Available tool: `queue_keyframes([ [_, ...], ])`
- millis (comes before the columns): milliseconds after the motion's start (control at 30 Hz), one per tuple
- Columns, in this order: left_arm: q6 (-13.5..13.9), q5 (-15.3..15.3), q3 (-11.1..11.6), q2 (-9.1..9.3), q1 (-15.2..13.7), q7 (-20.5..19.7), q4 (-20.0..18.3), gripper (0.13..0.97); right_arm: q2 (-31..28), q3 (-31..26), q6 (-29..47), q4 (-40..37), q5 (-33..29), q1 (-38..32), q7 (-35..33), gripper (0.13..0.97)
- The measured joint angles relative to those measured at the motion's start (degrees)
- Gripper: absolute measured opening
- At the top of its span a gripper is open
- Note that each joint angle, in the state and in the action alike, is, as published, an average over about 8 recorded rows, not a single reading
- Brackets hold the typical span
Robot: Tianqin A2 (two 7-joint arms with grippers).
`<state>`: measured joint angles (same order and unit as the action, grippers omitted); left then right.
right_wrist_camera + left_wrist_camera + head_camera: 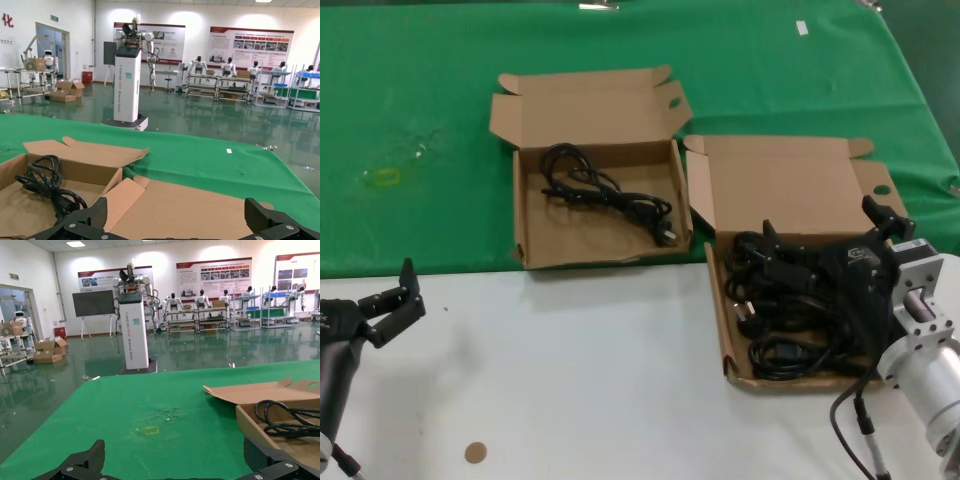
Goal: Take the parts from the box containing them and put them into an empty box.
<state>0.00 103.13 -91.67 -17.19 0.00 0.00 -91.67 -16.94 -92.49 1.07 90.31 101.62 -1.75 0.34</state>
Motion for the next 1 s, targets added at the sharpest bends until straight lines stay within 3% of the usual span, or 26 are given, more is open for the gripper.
queue_keyframes([
  [1000,0.0,0.0,0.0,0.00,0.0,0.0,0.0,0.966,0.0,0.0,0.0,0.0,0.0,0.0,0.0,0.966],
])
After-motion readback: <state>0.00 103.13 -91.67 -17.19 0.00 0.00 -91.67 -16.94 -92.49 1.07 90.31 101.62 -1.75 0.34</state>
